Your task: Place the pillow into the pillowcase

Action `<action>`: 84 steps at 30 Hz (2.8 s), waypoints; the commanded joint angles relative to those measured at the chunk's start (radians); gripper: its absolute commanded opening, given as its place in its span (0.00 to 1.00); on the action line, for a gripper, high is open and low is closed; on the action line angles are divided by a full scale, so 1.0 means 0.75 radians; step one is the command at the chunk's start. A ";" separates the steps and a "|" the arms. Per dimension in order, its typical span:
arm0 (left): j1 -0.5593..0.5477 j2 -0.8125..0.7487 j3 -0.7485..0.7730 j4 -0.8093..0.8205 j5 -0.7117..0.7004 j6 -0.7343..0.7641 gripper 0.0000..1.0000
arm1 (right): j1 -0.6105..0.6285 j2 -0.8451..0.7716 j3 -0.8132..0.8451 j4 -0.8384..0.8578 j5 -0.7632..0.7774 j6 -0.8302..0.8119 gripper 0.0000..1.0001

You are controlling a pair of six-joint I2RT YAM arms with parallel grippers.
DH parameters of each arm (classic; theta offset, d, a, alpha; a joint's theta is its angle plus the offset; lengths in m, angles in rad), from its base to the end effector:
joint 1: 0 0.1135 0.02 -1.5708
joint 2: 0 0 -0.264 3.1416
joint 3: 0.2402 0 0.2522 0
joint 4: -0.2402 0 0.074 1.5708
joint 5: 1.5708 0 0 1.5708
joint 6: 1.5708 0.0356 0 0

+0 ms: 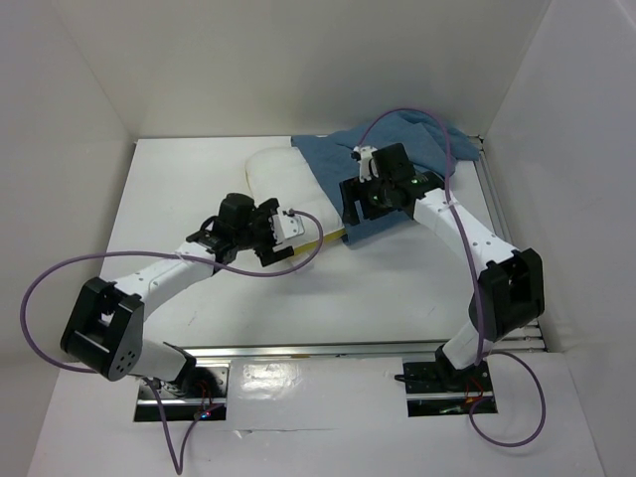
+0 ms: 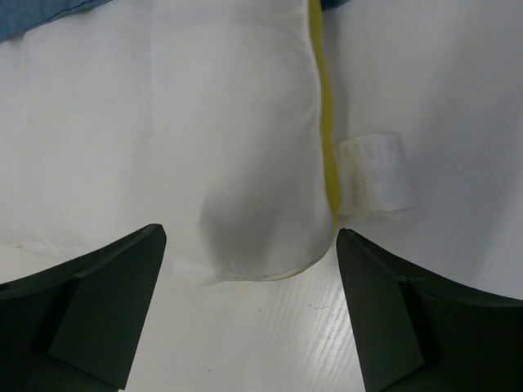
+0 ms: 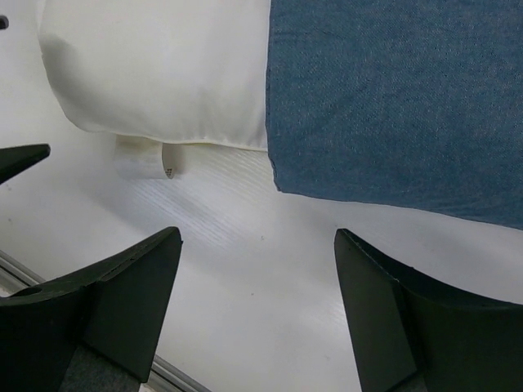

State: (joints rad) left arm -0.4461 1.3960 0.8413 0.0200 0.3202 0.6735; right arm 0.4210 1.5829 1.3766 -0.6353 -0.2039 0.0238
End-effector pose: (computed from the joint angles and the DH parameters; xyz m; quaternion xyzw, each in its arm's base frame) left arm 0.2718 -0.1424 0.2405 0.5223 0.6848 -0.0821 0.5014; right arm 0.3145 0.1487 0.3048 -0.2189 0.9040 0.1710 0.3250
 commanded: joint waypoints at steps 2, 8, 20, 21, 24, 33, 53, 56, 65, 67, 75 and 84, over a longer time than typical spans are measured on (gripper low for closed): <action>0.006 0.016 0.052 -0.100 0.168 0.000 1.00 | 0.001 0.010 0.057 0.058 0.014 -0.022 0.83; 0.006 0.141 0.048 -0.058 0.142 0.000 1.00 | 0.001 0.051 0.071 0.058 0.014 -0.022 0.83; -0.006 0.482 0.109 0.186 -0.087 0.061 1.00 | 0.001 0.102 0.108 0.058 0.014 -0.022 0.83; -0.006 0.505 0.109 0.200 -0.102 0.077 1.00 | 0.001 0.117 0.108 0.058 0.014 -0.022 0.83; -0.006 0.587 0.144 0.233 -0.130 0.090 1.00 | 0.001 0.117 0.134 0.058 0.014 -0.022 0.83; -0.006 0.701 0.326 -0.035 -0.036 0.076 0.00 | 0.001 0.143 0.146 0.058 0.026 -0.022 0.83; 0.053 0.162 0.533 -0.544 0.180 -0.307 0.00 | 0.001 0.256 0.177 0.240 0.037 0.030 0.81; 0.053 0.149 0.545 -0.544 0.180 -0.307 0.00 | 0.001 0.287 0.210 0.240 0.051 0.030 0.74; 0.039 0.151 0.545 -0.540 0.168 -0.319 0.00 | 0.017 0.287 0.285 0.227 -0.082 0.017 0.00; 0.026 0.168 0.545 -0.503 0.154 -0.333 0.00 | 0.064 0.254 0.322 0.227 -0.137 0.017 0.00; 0.145 0.374 0.768 -0.430 0.250 -0.674 0.00 | 0.292 0.201 0.498 0.172 -0.388 0.072 0.00; 0.325 0.497 0.948 -0.348 0.657 -1.290 0.00 | 0.337 0.225 0.588 0.094 -0.464 0.060 0.00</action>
State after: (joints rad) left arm -0.1692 1.7786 1.5124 -0.3954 0.5838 -0.0505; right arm 0.6262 1.8011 1.7672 -0.5793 -0.3977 0.0402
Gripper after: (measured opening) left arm 0.080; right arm 0.018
